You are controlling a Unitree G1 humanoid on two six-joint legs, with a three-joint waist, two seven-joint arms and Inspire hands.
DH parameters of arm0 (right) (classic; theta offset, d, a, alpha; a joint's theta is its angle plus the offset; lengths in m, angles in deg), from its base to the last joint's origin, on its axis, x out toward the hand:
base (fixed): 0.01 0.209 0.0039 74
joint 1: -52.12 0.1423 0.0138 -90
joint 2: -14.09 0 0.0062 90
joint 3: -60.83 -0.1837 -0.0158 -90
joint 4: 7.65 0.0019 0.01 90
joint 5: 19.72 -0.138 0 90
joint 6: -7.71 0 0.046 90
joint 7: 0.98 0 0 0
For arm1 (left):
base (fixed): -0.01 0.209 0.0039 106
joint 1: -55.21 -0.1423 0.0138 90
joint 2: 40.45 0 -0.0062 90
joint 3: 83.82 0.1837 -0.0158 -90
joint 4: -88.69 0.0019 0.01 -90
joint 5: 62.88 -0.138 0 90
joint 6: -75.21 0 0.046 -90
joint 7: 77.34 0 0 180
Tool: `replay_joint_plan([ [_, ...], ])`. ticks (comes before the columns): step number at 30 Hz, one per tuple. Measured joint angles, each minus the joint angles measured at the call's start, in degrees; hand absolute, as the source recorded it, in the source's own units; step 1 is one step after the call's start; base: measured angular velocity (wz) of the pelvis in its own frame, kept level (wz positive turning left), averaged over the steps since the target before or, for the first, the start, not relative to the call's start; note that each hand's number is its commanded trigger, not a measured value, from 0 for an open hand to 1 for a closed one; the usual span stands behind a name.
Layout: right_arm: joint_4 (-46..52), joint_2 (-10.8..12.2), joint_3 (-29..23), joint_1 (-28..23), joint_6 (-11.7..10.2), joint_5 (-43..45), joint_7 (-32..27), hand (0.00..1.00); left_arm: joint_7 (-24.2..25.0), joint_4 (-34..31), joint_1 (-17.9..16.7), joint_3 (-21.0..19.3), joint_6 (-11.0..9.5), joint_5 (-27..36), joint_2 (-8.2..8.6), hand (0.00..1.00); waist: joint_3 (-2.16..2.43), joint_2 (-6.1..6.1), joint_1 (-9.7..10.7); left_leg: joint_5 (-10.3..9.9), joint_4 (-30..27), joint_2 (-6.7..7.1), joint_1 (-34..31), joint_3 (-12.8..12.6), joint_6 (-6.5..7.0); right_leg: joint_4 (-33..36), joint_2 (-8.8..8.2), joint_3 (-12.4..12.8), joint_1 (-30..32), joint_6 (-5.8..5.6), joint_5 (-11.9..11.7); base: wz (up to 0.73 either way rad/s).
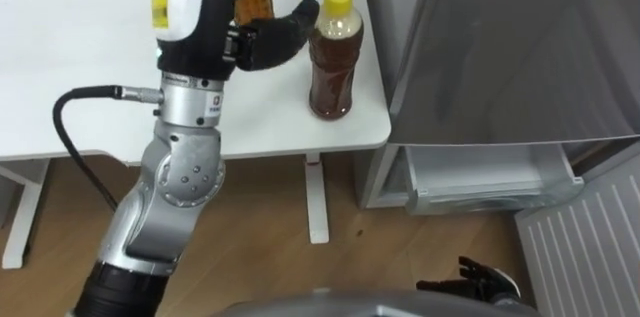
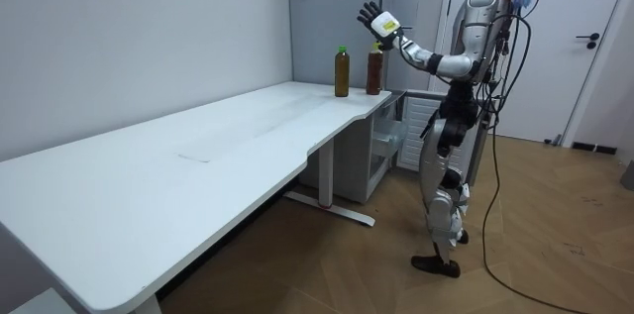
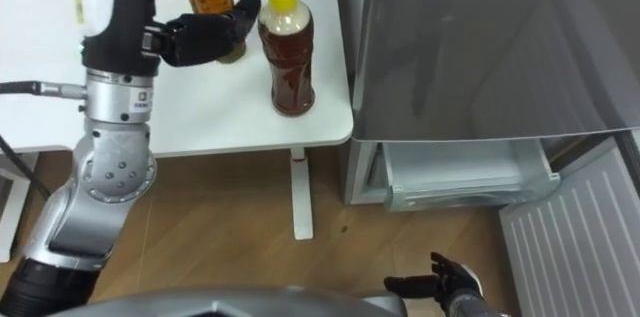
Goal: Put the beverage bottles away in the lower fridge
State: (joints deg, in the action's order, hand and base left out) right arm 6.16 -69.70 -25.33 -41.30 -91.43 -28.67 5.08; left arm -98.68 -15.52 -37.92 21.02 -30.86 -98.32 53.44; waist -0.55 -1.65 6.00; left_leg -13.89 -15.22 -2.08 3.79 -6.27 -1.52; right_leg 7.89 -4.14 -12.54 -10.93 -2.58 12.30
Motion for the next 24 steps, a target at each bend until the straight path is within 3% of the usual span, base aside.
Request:
replay_joint_plan([
  [7, 0.0, 0.0, 0.5, 0.0, 0.0, -0.8, 0.4, 0.00, 2.5, 0.4, 0.0, 1.1, 0.1, 1.8, -0.01, 0.00, 0.02, -0.31, -0.1, 0.0, 0.3, -0.05, 0.2, -0.1, -0.01, 0.1, 0.02, 0.3, 0.0, 0.00, 0.0, -0.01],
  [15, 0.0, 0.5, 1.1, 0.0, 0.5, -1.6, 0.3, 0.00, 8.5, 2.2, -1.0, 1.1, 1.5, 16.8, 0.23, 0.00, 0.20, -1.08, -0.2, 0.1, 0.6, -0.17, 0.9, -0.8, -0.04, 0.6, 0.04, 1.2, 0.0, 0.00, 0.0, -0.04],
  [24, 0.1, 0.8, 1.3, 0.0, 1.2, -2.0, 0.4, 0.00, 15.8, 6.7, -1.8, 1.2, 3.9, 23.9, 0.21, 0.00, 0.45, -1.07, -0.2, 0.2, 0.4, -0.20, 0.9, -0.9, 0.07, 0.8, 0.05, 1.3, 0.0, 0.10, -0.1, 0.00],
])
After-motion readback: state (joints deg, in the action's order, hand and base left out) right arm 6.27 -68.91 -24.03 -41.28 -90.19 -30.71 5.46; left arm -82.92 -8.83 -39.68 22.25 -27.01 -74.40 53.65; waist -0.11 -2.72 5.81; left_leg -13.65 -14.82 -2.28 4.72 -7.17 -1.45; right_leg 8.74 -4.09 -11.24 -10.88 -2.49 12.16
